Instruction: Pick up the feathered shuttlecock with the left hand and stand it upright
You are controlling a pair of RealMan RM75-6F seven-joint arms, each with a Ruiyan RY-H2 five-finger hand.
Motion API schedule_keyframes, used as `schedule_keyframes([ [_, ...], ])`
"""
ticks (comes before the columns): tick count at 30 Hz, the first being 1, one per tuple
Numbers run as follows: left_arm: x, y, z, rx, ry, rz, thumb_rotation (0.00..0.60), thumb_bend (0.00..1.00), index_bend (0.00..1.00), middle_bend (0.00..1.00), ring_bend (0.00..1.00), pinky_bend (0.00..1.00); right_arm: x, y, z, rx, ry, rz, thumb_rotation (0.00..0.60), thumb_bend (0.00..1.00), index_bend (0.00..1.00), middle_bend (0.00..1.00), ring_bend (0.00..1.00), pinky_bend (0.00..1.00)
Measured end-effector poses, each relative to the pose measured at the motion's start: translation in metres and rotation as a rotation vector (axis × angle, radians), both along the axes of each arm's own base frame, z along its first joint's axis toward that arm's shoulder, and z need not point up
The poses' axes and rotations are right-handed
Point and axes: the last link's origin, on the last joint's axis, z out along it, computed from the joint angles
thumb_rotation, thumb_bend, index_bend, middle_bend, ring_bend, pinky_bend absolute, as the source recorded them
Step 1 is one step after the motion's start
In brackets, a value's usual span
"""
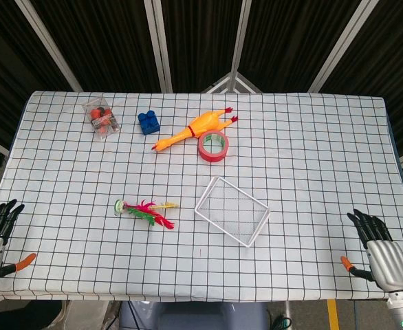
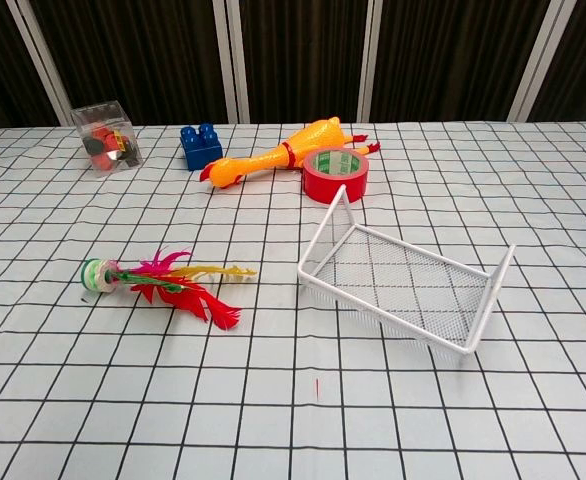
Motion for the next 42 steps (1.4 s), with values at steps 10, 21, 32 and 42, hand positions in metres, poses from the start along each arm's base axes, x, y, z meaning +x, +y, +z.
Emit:
schedule_keyframes([
  [10, 0.001, 0.000, 0.001, -0.002, -0.004, -0.006, 0.600, 0.17, 0.00, 0.00, 0.00, 0.00, 0.001, 0.001, 0.000, -0.004, 0.000, 0.001, 0.600, 0.34, 0.00, 0.00, 0.00, 0.00],
  [21, 0.014, 0.025, -0.011, -0.075, 0.100, -0.049, 0.600, 0.28, 0.24, 0.00, 0.00, 0.00, 0.001, 0.000, -0.001, -0.001, -0.004, -0.003, 0.600, 0.34, 0.00, 0.00, 0.00, 0.00],
  [32, 0.075, 0.089, -0.072, -0.142, 0.199, -0.147, 0.600, 0.40, 0.41, 0.01, 0.00, 0.00, 0.001, 0.000, 0.000, -0.001, -0.020, -0.005, 0.600, 0.34, 0.00, 0.00, 0.00, 0.00],
  [42, 0.128, 0.109, -0.158, -0.247, 0.197, -0.181, 0.600, 0.40, 0.44, 0.01, 0.00, 0.00, 0.000, 0.000, 0.001, 0.001, -0.031, -0.008, 0.600, 0.34, 0.00, 0.00, 0.00, 0.00],
])
